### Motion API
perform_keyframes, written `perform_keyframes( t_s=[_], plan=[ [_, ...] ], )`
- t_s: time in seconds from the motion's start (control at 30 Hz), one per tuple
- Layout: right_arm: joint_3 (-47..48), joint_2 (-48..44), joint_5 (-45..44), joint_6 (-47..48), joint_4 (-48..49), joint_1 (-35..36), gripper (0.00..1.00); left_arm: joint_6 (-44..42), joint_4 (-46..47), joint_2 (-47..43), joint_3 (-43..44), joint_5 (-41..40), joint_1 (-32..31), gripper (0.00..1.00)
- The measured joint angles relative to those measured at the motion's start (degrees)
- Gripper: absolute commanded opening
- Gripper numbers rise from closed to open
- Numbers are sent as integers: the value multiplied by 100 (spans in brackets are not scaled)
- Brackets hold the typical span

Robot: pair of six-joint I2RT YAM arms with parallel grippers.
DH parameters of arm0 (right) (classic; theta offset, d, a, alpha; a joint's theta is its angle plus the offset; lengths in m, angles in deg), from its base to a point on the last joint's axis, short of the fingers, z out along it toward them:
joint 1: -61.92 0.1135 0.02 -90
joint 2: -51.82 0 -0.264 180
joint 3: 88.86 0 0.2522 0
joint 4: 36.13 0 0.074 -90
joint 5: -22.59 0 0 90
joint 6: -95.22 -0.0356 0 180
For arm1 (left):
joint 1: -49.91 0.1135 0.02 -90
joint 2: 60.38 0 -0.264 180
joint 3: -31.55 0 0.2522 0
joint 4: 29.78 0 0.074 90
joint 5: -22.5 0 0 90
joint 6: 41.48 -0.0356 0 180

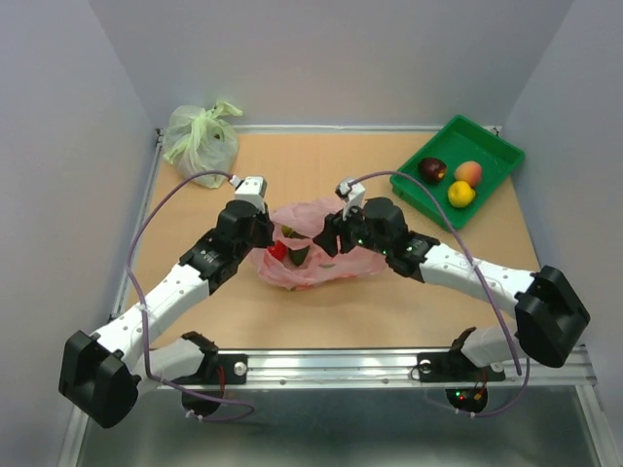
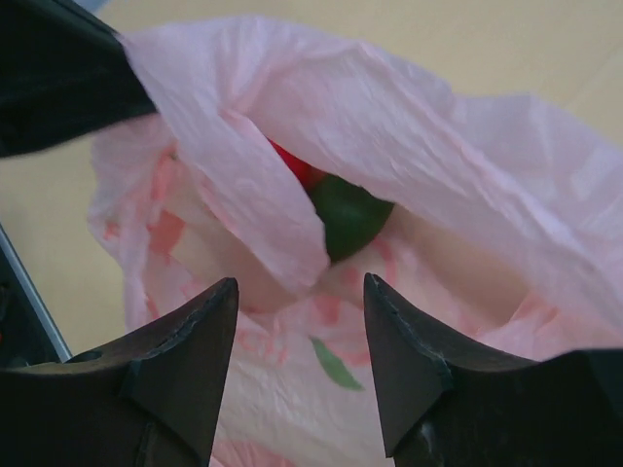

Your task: Untie the knot of the plastic bag and take out the fruit

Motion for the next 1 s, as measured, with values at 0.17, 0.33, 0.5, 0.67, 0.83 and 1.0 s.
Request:
perform_keyframes(
  t_s=[0.17, 0.33, 0.5, 0.67, 0.83, 1.0],
  plan=[
    [-833, 280, -225, -260, -46, 92, 47, 483, -140, -393, -490, 175, -2, 0],
    [-1491, 284, -776, -662, -107, 92, 40, 896, -212, -756, -892, 330, -7, 0],
    [-1919, 144, -1161, -1008, -177, 92, 39, 1139, -304, -977, -1034, 442, -9, 0],
    [-1921, 4, -1414, -1051, -389, 94, 38, 1204, -304, -1123, -1034, 431, -11, 0],
    [-1797, -291, -1346, -879, -649, 216, 55, 1204, -304, -1163, -1029, 317, -11, 0],
    [-931, -284, -1115, -603, -691, 356, 73, 1207, -328, -1161, -946, 258, -11, 0]
  ],
)
